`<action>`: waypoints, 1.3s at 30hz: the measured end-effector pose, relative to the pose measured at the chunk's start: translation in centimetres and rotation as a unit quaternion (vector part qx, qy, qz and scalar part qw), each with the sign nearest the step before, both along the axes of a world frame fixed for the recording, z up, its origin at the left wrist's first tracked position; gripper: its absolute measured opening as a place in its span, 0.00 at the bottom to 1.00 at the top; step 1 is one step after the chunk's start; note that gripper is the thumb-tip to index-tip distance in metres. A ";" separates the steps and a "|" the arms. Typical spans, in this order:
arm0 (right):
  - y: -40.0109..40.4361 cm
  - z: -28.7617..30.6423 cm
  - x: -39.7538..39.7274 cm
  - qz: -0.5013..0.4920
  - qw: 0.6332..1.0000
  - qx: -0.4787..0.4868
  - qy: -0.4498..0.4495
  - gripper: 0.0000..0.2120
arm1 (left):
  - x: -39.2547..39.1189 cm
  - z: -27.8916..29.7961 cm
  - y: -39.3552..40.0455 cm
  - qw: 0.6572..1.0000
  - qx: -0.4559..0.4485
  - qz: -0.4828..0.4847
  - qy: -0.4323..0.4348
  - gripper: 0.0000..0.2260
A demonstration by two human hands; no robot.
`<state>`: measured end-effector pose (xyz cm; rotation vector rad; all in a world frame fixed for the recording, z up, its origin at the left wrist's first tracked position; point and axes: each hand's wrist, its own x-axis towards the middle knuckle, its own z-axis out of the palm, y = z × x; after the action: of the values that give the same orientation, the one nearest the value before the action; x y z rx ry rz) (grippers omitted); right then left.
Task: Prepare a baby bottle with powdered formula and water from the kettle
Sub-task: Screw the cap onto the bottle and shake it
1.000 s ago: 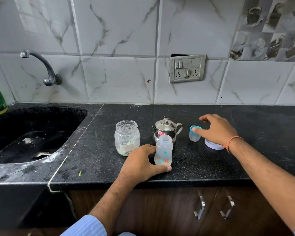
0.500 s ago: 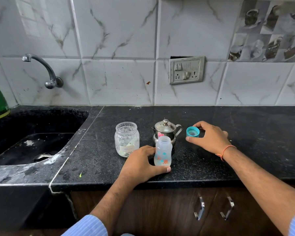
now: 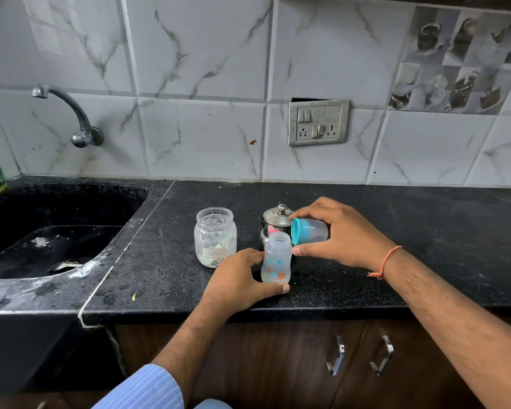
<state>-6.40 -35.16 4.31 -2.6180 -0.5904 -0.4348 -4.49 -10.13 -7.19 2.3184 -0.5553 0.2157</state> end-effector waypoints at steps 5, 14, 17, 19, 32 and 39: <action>1.5 0.2 0.1 0.029 0.999 0.000 0.027 0.32 | -0.1 0.0 0.1 1.000 -0.003 -0.002 -0.002 0.33; 2.4 -0.8 1.2 0.077 0.985 0.128 0.088 0.36 | -0.1 0.3 0.1 1.000 0.010 0.001 0.003 0.33; 2.4 -2.2 1.6 0.098 0.966 0.214 0.103 0.36 | -0.2 0.4 0.1 1.000 0.010 0.005 -0.001 0.31; 2.0 -3.6 1.8 0.100 0.949 0.275 0.115 0.35 | -0.3 0.4 0.0 1.000 0.011 0.007 0.001 0.30; 4.3 -9.4 0.5 0.129 0.858 0.488 0.092 0.26 | -0.4 0.4 0.0 1.000 -0.004 0.000 0.004 0.31; 4.4 -10.0 1.0 0.115 0.872 0.471 0.070 0.29 | -0.4 0.4 0.0 1.000 -0.010 -0.004 0.004 0.25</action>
<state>-5.39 -30.73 -5.68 -1.6031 -0.4629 -0.3304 -4.93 -10.13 -6.78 2.2953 -0.5562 0.2059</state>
